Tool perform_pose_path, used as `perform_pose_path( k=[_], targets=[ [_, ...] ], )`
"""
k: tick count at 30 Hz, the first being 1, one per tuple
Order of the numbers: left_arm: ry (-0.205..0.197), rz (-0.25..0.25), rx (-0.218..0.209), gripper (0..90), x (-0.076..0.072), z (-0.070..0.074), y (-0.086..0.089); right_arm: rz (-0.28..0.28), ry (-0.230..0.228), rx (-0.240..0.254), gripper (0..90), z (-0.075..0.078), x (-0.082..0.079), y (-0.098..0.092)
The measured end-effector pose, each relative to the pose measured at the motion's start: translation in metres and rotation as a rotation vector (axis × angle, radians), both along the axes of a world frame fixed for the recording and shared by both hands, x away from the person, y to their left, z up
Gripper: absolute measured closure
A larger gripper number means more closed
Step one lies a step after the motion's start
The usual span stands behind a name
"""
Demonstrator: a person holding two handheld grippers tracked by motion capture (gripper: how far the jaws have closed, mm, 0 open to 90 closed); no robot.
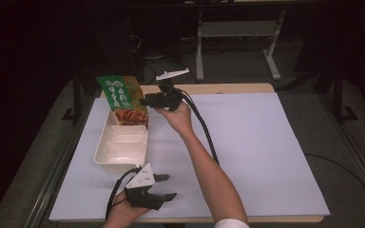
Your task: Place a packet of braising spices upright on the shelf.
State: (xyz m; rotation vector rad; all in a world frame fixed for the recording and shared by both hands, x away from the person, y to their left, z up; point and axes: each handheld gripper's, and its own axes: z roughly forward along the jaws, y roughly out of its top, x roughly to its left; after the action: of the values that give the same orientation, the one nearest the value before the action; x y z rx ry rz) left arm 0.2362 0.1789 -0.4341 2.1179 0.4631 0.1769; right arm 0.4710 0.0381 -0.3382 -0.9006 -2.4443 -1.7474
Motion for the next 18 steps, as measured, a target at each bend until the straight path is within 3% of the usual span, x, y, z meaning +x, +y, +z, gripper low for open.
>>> perform_pose_path(
  k=[12, 18],
  targets=[
    [0.006, 0.014, 0.003, 32.0, 0.000, -0.001, -0.001, -0.010, 0.021, -0.008, 51.9, -0.001, -0.016, -0.030],
    [0.013, 0.023, 0.003, 30.9, 0.001, -0.001, -0.001, -0.018, 0.008, -0.010, 49.8, 0.000, -0.026, -0.048]
  ],
)
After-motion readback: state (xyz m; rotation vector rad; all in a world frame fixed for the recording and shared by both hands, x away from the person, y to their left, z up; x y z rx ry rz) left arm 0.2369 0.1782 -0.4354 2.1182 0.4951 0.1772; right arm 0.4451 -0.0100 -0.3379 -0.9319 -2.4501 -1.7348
